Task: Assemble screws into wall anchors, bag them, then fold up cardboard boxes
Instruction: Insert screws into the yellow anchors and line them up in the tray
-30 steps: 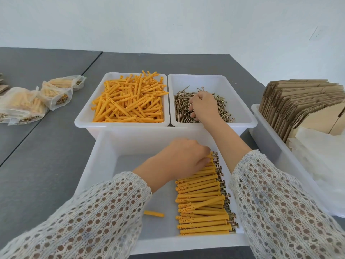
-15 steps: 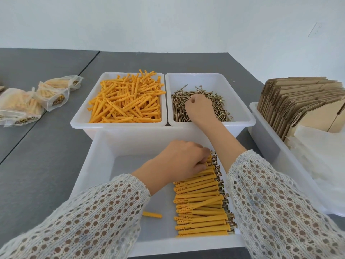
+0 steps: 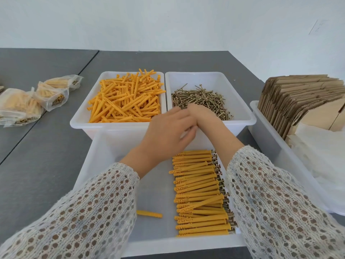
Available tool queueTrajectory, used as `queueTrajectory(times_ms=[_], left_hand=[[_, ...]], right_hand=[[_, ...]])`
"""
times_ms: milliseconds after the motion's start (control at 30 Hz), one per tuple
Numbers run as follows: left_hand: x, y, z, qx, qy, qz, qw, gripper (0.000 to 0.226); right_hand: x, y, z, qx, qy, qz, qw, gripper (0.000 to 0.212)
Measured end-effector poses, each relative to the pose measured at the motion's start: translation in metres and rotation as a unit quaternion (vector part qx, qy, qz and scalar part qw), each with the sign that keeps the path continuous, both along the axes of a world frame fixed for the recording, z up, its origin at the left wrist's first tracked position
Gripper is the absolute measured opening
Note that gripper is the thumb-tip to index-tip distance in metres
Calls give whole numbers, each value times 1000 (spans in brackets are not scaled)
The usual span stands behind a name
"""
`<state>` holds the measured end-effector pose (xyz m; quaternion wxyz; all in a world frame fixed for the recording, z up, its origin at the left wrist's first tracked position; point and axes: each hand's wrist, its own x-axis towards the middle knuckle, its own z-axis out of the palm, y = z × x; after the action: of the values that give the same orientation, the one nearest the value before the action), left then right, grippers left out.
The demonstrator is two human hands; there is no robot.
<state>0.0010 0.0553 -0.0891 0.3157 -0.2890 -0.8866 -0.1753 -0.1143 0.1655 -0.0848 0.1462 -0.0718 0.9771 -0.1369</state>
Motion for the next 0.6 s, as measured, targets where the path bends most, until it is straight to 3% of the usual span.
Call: queueTrajectory(times_ms=[33, 167, 367, 467, 600], left_hand=[[-3, -4, 1, 5, 20, 18, 1000, 19], [-19, -26, 1, 18, 11, 143, 989, 15], [-32, -56, -7, 33, -165, 382, 909, 31], [-35, -67, -4, 24, -239, 406, 882, 31], [-34, -69, -2, 20, -259, 385, 886, 32]], right_hand=[[1, -1, 1, -1, -4, 1, 1000, 12], [4, -2, 0, -14, 5, -4, 1000, 38], [1, 0, -2, -3, 6, -7, 1000, 33], [2, 0, -3, -4, 15, -8, 1000, 28], [1, 0, -4, -8, 32, -19, 999, 28]])
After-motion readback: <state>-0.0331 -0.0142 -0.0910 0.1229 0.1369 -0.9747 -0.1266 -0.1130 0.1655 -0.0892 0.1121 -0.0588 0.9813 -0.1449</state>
